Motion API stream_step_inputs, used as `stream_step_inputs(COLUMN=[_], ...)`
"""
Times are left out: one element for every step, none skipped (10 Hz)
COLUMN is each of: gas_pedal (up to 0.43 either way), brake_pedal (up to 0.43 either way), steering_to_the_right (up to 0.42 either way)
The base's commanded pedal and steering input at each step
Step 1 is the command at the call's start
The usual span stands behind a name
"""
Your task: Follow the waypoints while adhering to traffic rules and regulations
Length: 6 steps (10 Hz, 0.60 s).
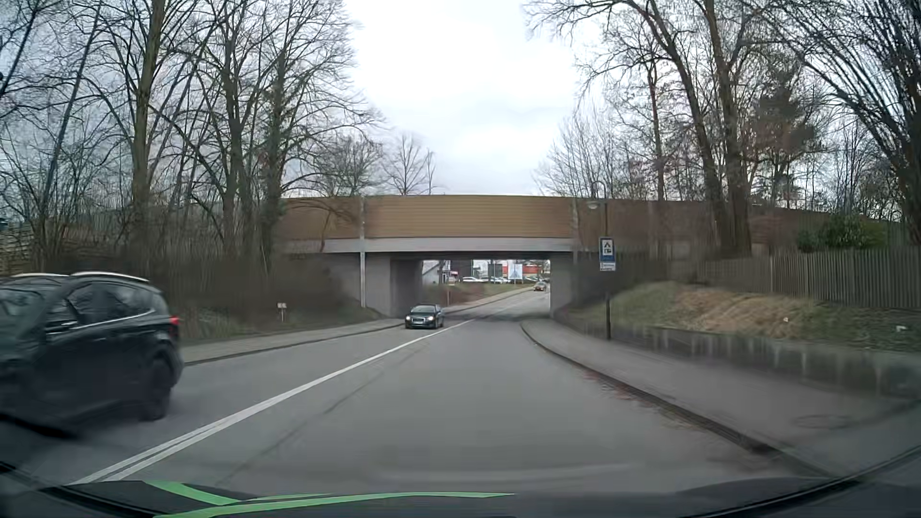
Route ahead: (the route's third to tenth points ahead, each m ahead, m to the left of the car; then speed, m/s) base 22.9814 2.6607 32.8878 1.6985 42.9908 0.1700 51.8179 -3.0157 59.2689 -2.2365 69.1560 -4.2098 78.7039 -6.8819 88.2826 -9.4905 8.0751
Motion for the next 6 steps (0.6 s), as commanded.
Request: stream_step_inputs(gas_pedal=[0.15,0.138,0.13,0.13,0.11,0.098], brake_pedal=[0.0,0.0,0.0,0.0,0.0,0.0], steering_to_the_right=[0.004,0.004,0.005,0.006,0.006,0.006])
